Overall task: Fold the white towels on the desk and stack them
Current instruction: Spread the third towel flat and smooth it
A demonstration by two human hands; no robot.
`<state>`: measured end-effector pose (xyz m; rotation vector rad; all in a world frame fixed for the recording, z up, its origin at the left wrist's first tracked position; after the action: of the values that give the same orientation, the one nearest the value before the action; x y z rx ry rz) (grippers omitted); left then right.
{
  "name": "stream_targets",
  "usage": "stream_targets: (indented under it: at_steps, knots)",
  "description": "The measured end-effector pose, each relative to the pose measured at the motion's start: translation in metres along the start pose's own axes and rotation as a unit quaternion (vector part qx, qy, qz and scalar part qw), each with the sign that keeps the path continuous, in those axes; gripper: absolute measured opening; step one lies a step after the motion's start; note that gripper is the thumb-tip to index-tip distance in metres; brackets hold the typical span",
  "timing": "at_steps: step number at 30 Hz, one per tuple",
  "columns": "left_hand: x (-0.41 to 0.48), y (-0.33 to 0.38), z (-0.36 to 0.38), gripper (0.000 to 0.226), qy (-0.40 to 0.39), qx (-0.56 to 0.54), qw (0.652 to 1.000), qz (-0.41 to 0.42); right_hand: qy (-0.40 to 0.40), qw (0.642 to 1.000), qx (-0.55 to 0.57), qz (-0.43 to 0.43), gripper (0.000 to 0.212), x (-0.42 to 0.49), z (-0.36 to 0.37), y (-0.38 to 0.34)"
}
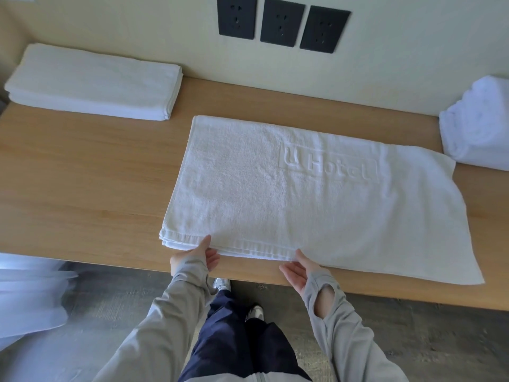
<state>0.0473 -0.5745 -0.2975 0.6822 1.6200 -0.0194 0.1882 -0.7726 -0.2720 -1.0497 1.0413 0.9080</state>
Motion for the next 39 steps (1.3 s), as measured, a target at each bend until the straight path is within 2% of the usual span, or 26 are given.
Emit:
stream_targets:
  at_steps: [3, 4, 8, 10, 12, 15, 17, 20, 24, 26, 29, 31, 34, 37, 39]
  knots:
    - [-0.004, 0.003, 0.005, 0.032, -0.044, -0.012, 0.999, -0.022, -0.001, 1.000, 0.003, 0.000, 0.021, -0.002, 0.008, 0.003]
    - [-0.003, 0.004, 0.003, 0.033, -0.029, -0.019, 0.999, -0.016, 0.002, 1.000, 0.005, -0.004, 0.022, -0.003, 0.009, 0.003]
    - [-0.003, 0.011, -0.012, 0.036, 0.113, -0.060, 0.991, 0.034, 0.026, 0.998, 0.050, -0.041, 0.024, 0.000, 0.006, -0.003]
    - [-0.005, 0.015, -0.013, 0.035, 0.114, -0.089, 0.989, 0.022, 0.042, 0.995, 0.060, -0.061, 0.028, 0.001, 0.004, -0.009]
    - [-0.007, 0.019, -0.011, 0.031, 0.110, -0.109, 0.988, 0.020, 0.047, 0.995, 0.051, -0.076, 0.024, 0.000, 0.003, -0.016]
    - [-0.015, 0.021, -0.021, 0.024, 0.133, -0.044, 0.984, 0.108, 0.030, 0.994, 0.037, -0.098, 0.010, -0.002, 0.000, -0.024]
    - [-0.020, 0.013, -0.031, 0.020, 0.140, -0.004, 0.977, 0.162, 0.039, 0.993, 0.030, -0.103, 0.011, 0.000, -0.005, -0.021]
    - [-0.013, 0.000, -0.040, 0.022, 0.147, 0.031, 0.981, 0.123, 0.053, 0.991, 0.035, -0.120, 0.013, 0.007, -0.007, -0.012]
    - [-0.007, 0.004, -0.039, 0.028, 0.146, 0.035, 0.984, 0.099, 0.075, 0.986, 0.054, -0.138, 0.027, 0.013, -0.004, -0.013]
    - [-0.007, 0.003, -0.039, 0.029, 0.143, 0.000, 0.984, 0.102, 0.070, 0.986, 0.065, -0.140, 0.024, 0.013, -0.005, -0.013]
    - [-0.004, 0.003, -0.041, 0.045, 0.148, -0.070, 0.980, 0.115, 0.058, 0.985, 0.073, -0.148, 0.021, 0.014, -0.008, -0.010]
    - [-0.003, 0.005, -0.041, 0.041, 0.152, -0.080, 0.975, 0.142, 0.047, 0.985, 0.079, -0.145, 0.022, 0.014, -0.007, -0.010]
    - [-0.001, 0.001, -0.044, 0.019, 0.158, -0.078, 0.974, 0.141, 0.039, 0.984, 0.088, -0.147, 0.025, 0.016, -0.008, -0.011]
    - [0.002, -0.007, -0.048, 0.024, 0.160, -0.108, 0.974, 0.117, 0.037, 0.983, 0.103, -0.150, 0.026, 0.017, -0.010, -0.011]
    - [0.003, -0.011, -0.048, 0.028, 0.156, -0.157, 0.971, 0.096, 0.031, 0.983, 0.115, -0.142, 0.016, 0.018, -0.013, -0.011]
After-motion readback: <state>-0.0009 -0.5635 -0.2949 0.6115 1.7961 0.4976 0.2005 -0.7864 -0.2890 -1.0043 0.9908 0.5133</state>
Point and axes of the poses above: each hand's wrist, its own x-axis towards the middle knuckle, its own z-axis out of the palm, y = z × x, the point moved 4 cm from there along x, towards the middle knuckle, and after that the axes turned 13 degrees about x, right-handed, at the moved point
